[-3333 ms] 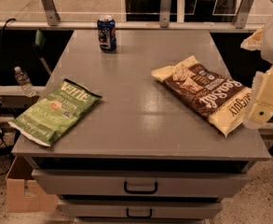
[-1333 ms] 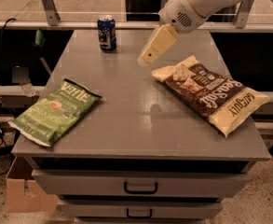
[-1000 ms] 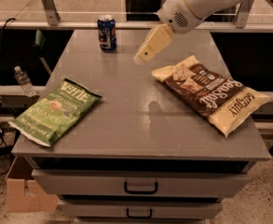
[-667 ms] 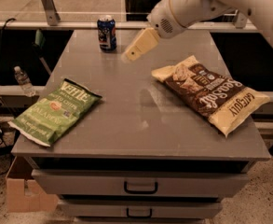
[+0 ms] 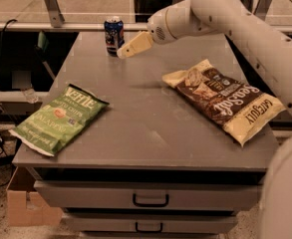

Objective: Knock pepsi can over

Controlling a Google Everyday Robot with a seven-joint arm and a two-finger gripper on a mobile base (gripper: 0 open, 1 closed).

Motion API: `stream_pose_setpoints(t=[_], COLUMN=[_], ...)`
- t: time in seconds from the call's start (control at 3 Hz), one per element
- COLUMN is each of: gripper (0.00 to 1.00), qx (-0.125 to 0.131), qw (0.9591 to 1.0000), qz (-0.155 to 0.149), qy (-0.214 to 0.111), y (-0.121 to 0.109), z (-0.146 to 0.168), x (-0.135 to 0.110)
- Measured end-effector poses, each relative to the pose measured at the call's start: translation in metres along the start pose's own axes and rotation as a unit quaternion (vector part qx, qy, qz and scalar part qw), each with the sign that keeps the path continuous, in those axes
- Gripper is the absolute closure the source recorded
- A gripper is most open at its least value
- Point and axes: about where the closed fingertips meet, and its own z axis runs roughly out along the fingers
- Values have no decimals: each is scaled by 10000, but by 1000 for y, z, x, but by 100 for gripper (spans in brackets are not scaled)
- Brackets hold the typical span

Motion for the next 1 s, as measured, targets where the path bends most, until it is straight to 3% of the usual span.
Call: stream_pose_setpoints(t=[0.67,1.0], gripper=[0,0], qx=[60,257], qw=[9977,9980], qz=[356,342], qy=[-568,-460], y=[-35,-41], z=[72,97], x=[-15,-25])
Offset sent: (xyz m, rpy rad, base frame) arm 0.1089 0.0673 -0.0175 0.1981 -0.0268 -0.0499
